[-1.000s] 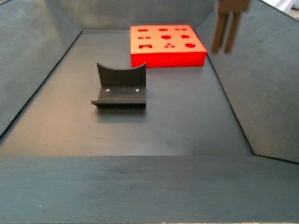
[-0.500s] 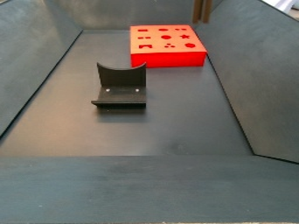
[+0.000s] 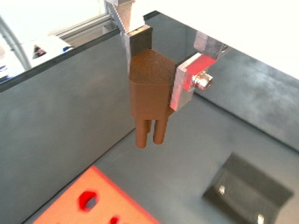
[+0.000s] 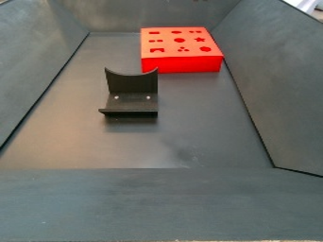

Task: Pick up the 3 prong object. Move up. Move to above the board. Insert the 3 prong object.
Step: Move to above the board, then insert the 3 prong object.

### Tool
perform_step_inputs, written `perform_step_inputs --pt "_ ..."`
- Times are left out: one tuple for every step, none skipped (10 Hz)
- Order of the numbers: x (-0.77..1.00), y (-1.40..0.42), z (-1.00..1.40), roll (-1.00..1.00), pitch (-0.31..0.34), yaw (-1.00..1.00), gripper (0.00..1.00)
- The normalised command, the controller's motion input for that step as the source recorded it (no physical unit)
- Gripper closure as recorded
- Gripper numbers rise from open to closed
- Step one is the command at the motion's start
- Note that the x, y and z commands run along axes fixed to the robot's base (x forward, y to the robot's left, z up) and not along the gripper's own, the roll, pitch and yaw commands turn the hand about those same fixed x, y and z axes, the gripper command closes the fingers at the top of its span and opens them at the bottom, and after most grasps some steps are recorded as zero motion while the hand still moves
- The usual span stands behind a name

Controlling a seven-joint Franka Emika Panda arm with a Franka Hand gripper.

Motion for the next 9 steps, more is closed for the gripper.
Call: perform_step_inputs --pt "0.17 -1.00 0.19 0.01 0.092 0.01 1.00" --pt "0.19 -1.00 0.19 0.00 0.107 0.01 1.00" --pt "0.20 -1.00 0.19 0.01 0.123 0.01 1.00" --pt "0.22 -1.00 0.19 0.02 0.127 0.01 1.00" --pt "0.24 -1.00 0.20 0.01 0.128 0.01 1.00" --pt "0.20 -0.64 0.13 0.01 0.127 0.00 1.00" --pt "0.16 -0.47 0.10 0.02 0.119 0.01 1.00" --pt "0.10 -0.25 0.06 0.03 0.094 0.01 1.00" --pt "0.00 0.00 -0.01 0.00 -0.010 0.00 1.00"
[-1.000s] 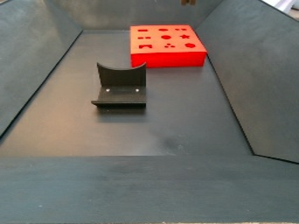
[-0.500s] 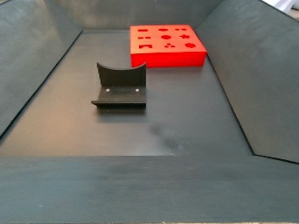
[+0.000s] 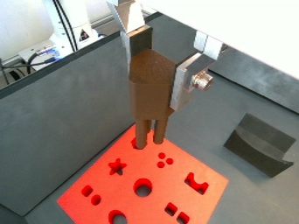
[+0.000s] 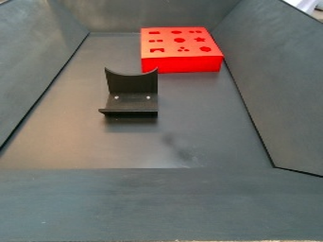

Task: Pick up the 3 prong object. Move up. Move to above the board. Insert the 3 prong object.
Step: Insert the 3 prong object.

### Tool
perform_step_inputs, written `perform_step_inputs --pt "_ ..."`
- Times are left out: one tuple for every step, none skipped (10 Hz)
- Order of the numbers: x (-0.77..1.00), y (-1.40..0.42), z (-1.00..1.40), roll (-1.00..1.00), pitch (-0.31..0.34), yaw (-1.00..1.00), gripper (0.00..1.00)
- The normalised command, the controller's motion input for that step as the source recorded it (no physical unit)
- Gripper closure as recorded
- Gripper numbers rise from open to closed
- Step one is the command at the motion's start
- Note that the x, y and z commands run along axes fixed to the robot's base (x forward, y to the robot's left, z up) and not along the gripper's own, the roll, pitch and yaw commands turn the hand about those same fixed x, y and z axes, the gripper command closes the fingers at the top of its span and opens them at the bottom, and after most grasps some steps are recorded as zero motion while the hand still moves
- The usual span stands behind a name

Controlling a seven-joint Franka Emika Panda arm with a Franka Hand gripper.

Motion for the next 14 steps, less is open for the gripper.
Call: perform_step_inputs --pt "0.00 0.00 -0.10 0.00 -0.037 0.00 1.00" --pt "0.00 0.00 -0.20 0.04 -0.059 0.03 1.00" --pt "0.00 0.06 -0.26 0.09 -0.080 0.16 1.00" --pt "0.02 0.07 -0.32 0.12 -0.090 0.24 1.00" --pt "0.00 0.10 -0.41 0.14 -0.110 0.26 1.00" --pt "0.00 0.13 -0.46 0.15 -0.130 0.28 1.00" --pt "0.00 0.17 -0.48 0.16 -0.137 0.27 1.00" --pt "0.00 0.25 -0.51 0.16 -0.134 0.24 1.00" --pt "0.00 0.28 -0.52 0.15 -0.131 0.23 1.00" --pt "0.02 0.26 -0.57 0.14 -0.130 0.20 1.00" --pt "0.06 0.21 -0.64 0.12 -0.136 0.18 1.00" --pt "0.12 0.17 -0.67 0.10 -0.129 0.16 1.00" --pt "0.14 0.15 -0.66 0.10 -0.127 0.15 1.00" --pt "0.15 0.17 -0.63 0.11 -0.114 0.13 1.00"
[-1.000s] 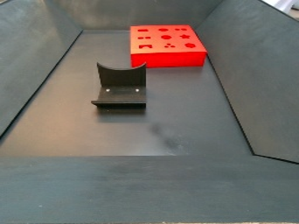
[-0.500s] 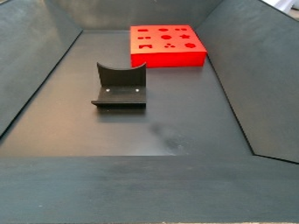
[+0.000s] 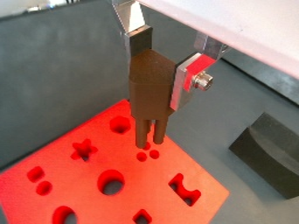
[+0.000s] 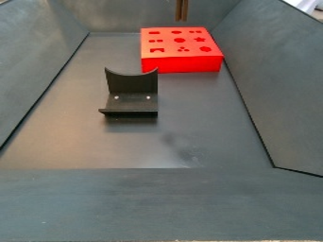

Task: Pick up the 3 prong object. Move up. Move to above the board. Insert the 3 prong object.
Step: Insert the 3 prong object.

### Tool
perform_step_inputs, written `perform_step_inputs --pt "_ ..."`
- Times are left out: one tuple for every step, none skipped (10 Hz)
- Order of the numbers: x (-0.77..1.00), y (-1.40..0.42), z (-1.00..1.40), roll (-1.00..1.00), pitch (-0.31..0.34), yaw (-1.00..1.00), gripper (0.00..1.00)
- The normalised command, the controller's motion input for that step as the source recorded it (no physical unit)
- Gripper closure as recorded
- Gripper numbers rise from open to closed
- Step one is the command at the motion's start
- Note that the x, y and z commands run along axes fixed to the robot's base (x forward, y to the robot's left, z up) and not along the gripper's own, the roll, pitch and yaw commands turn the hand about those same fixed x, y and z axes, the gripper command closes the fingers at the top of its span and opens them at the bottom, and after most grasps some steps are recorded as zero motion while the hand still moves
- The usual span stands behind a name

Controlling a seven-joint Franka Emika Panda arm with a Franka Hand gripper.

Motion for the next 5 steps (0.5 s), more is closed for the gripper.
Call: perform_step_inputs --pt "0.17 0.19 -0.61 0.12 -0.101 0.13 1.00" --pt "0.16 0.22 -0.59 0.13 -0.091 0.12 1.00" --pt "0.06 0.49 -0.21 0.00 -0.023 0.01 1.00" --pt "0.00 -0.10 -0.22 0.02 -0.001 0.00 1.00" --pt "-0.09 0.00 -0.33 0.08 -0.010 0.00 1.00"
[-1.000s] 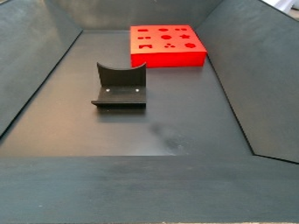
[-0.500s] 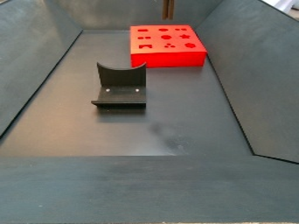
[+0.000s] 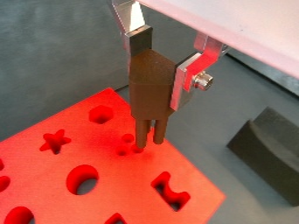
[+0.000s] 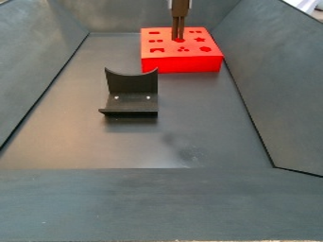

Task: Pick up the 3 prong object. Move up. Move to above the board. Insert the 3 prong object.
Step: Insert the 3 prong object.

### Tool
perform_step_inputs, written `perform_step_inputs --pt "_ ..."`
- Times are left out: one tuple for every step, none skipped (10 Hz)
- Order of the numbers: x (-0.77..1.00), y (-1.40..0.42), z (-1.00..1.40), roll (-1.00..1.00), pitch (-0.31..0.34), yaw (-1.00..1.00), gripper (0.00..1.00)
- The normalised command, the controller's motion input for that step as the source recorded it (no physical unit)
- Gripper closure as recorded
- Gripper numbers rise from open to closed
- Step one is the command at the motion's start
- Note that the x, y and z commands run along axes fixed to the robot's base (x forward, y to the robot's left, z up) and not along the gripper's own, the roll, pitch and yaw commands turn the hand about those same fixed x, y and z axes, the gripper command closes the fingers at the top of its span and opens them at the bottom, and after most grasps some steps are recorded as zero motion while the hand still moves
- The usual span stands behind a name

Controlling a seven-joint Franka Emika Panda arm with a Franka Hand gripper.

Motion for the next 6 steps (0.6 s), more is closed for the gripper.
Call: perform_step_inputs --pt "-0.08 -0.14 -0.59 0.14 -0.049 0.04 1.00" --pt "-0.05 -0.12 -0.57 0.12 -0.064 0.02 1.00" --pt "-0.08 -0.05 -0.36 0.10 -0.039 0.01 1.00" --pt "-0.16 -0.06 -0.40 0.11 -0.066 0.01 1.00" --pt "-0.18 -0.10 -0.46 0.12 -0.076 0.03 1.00" --pt "-0.09 -0.05 -0.22 0.01 -0.070 0.03 1.00"
